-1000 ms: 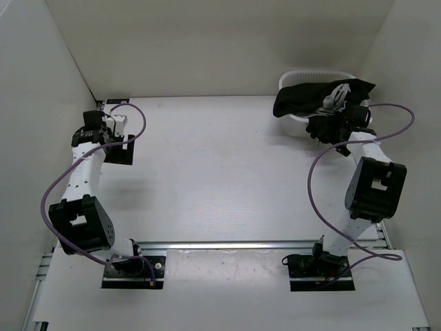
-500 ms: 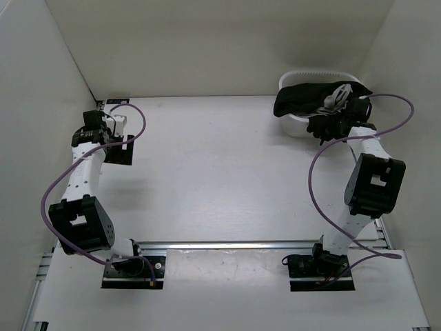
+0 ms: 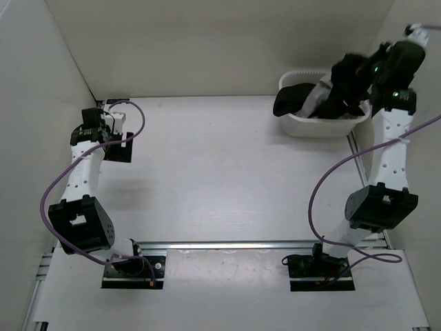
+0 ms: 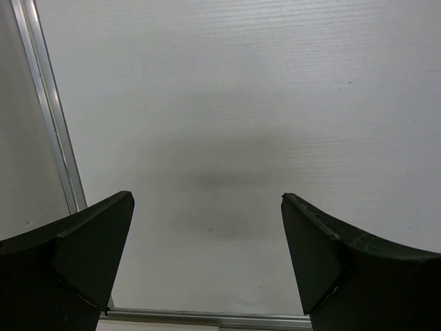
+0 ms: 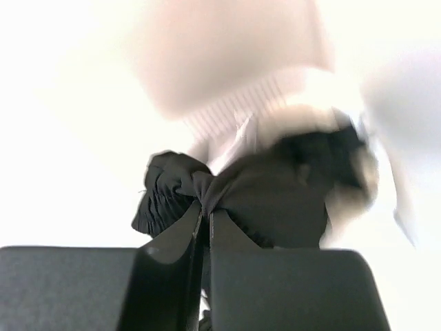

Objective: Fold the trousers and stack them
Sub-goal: Grab the trousers from the pile

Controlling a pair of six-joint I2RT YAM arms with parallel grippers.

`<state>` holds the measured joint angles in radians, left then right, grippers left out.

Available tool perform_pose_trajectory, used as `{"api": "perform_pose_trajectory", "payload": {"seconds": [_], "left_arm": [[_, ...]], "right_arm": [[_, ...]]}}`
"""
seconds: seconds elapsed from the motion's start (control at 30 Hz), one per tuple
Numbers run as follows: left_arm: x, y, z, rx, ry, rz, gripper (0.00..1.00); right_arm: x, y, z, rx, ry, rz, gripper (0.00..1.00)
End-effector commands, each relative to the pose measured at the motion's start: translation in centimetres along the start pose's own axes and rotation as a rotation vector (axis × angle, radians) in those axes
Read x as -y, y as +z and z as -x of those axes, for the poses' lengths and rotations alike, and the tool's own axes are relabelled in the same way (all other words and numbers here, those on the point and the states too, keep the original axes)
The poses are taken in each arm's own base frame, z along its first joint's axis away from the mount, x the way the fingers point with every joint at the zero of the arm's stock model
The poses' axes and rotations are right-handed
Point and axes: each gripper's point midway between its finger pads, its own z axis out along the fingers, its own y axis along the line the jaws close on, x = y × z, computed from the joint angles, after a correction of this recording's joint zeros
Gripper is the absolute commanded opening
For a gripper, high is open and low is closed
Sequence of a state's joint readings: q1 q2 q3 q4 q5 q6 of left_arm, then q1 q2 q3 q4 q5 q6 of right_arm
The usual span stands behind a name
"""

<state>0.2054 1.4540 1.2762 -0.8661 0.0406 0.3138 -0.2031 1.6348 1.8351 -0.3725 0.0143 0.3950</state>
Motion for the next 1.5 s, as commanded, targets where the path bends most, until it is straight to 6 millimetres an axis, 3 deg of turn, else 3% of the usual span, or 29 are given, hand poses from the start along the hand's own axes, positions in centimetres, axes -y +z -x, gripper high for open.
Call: {"api": "perform_pose_trajectory", "payload": {"seconds": [0.0, 0.03, 0.07, 0.1, 0.13, 0.17, 0.23, 0.27, 0.33, 0.37, 0.43, 0.57, 0.73, 0.87, 1.03, 1.13, 1.17, 1.2, 1.23, 1.27, 1.3, 1.33, 1.4, 1.43, 1.47], "left_arm": [[-0.7, -1.5, 3.0, 0.083, 0.013, 0.020, 1.00], [-0.7, -1.5, 3.0, 0.083, 0.013, 0.020, 1.00], [-0.8, -1.8, 3.5, 0.096, 0.013, 0.025, 1.00], [-0.9, -2.0, 3.8, 0.104, 0.014, 0.027, 1.00], [-0.9, -2.0, 3.8, 0.105, 0.014, 0.027, 1.00], [-0.9, -2.4, 3.9, 0.115, 0.014, 0.031, 1.00], [-1.1, -2.8, 4.0, 0.122, 0.014, 0.043, 1.00], [-1.1, -2.8, 4.0, 0.122, 0.014, 0.043, 1.00], [-1.1, -2.9, 3.8, 0.124, 0.014, 0.043, 1.00], [-1.1, -2.9, 3.8, 0.124, 0.014, 0.043, 1.00], [-1.2, -2.9, 3.7, 0.121, 0.004, 0.051, 1.00], [-1.2, -3.2, 4.5, 0.140, -0.004, 0.047, 1.00], [-1.2, -3.7, 5.2, 0.162, -0.012, 0.044, 1.00], [-1.2, -3.9, 5.6, 0.174, -0.001, 0.037, 1.00], [-1.3, -5.4, 8.5, 0.253, 0.030, 0.022, 1.00], [-1.5, -5.9, 9.8, 0.277, 0.033, 0.017, 1.00], [-1.4, -5.5, 9.5, 0.258, 0.032, 0.011, 1.00], [-1.0, -5.7, 9.9, 0.271, 0.041, -0.001, 1.00], [-1.0, -5.7, 9.9, 0.271, 0.041, -0.001, 1.00], [-1.0, -5.4, 9.8, 0.262, 0.040, -0.004, 1.00], [-1.0, -5.4, 9.8, 0.262, 0.040, -0.004, 1.00], [-0.6, -5.1, 9.7, 0.255, 0.046, -0.012, 1.00], [-0.5, -4.3, 9.5, 0.236, 0.045, -0.019, 1.00], [-0.8, -4.6, 9.7, 0.242, 0.045, -0.007, 1.00], [-0.8, -4.6, 9.7, 0.242, 0.045, -0.007, 1.00]], "right_arm": [[-10.7, -6.3, 12.1, 0.308, -0.081, 0.323, 0.00], [-14.5, -8.8, 13.5, 0.352, -0.105, 0.455, 0.00], [-20.0, -11.2, 12.5, 0.346, -0.112, 0.604, 0.00], [-23.5, -14.8, 13.5, 0.402, -0.162, 0.713, 0.00], [-26.5, -17.3, 12.9, 0.416, -0.189, 0.817, 0.00], [-31.4, -21.3, 10.5, 0.390, -0.197, 0.983, 0.00], [-35.6, -26.3, 7.8, 0.355, -0.226, 1.213, 0.00], [-37.9, -29.9, 6.0, 0.321, -0.214, 1.347, 0.00], [-39.8, -35.1, 4.5, 0.293, -0.202, 1.517, 0.00], [-39.6, -37.2, 4.9, 0.306, -0.202, 1.569, 0.00], [-39.5, -39.8, 5.1, 0.334, -0.213, 1.614, 0.00], [-38.3, -42.5, 6.5, 0.392, -0.217, 1.626, 0.00], [-38.1, -44.4, 6.8, 0.401, -0.200, 1.673, 0.00], [-37.7, -45.3, 7.2, 0.420, -0.203, 1.698, 0.00], [-36.9, -46.8, 8.8, 0.478, -0.183, 1.708, 0.00], [-37.2, -43.3, 6.9, 0.403, -0.228, 1.570, 0.00], [-37.6, -40.4, 4.6, 0.331, -0.262, 1.481, 0.00], [-37.2, -36.9, 3.7, 0.308, -0.300, 1.329, 0.00], [-37.2, -32.9, -1.4, 0.134, -0.382, 1.244, 0.00], [-37.0, -30.1, -4.9, 0.011, -0.429, 1.180, 0.00], [-37.0, -28.3, -6.9, -0.055, -0.483, 1.150, 0.00], [-38.1, -24.8, -14.8, -0.273, -0.562, 1.165, 0.00], [-36.4, -23.0, -24.0, -0.545, -0.658, 1.140, 0.00], [-34.6, -21.7, -30.0, -0.705, -0.751, 1.106, 0.07], [-33.8, -21.2, -32.2, -0.754, -0.810, 1.073, 0.23]]}}
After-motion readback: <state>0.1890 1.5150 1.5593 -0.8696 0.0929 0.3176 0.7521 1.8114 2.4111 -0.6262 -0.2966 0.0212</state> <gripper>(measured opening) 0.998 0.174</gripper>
